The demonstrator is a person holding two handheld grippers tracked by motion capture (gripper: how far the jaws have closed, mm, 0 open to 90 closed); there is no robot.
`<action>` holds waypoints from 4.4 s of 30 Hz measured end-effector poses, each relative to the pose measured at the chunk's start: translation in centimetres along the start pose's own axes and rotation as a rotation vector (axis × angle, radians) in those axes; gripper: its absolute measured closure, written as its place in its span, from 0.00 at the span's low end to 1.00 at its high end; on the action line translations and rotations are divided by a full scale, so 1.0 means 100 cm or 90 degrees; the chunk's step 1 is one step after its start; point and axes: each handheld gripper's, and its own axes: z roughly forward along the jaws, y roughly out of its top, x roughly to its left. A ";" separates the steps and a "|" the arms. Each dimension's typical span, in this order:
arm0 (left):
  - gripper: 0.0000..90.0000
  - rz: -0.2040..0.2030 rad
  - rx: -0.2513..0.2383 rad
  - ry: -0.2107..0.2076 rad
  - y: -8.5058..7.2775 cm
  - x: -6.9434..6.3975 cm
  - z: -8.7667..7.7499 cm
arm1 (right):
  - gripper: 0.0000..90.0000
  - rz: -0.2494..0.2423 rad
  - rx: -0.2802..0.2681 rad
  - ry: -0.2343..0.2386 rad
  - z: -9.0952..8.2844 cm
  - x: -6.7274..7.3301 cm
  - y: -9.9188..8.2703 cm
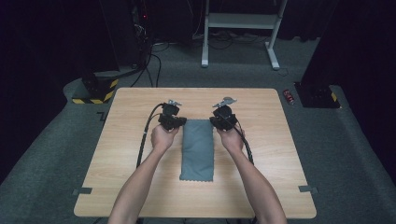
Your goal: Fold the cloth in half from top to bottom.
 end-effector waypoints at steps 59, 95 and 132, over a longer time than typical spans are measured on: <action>0.99 0.159 -0.007 -0.014 -0.091 -0.051 -0.036 | 0.99 -0.091 -0.027 0.097 -0.039 0.041 -0.087; 0.98 0.216 -0.009 -0.021 -0.146 -0.082 -0.049 | 0.99 -0.105 -0.037 0.140 -0.058 0.062 -0.142; 0.82 0.154 -0.031 -0.054 -0.144 -0.078 -0.050 | 0.94 -0.058 -0.039 0.162 -0.050 0.064 -0.145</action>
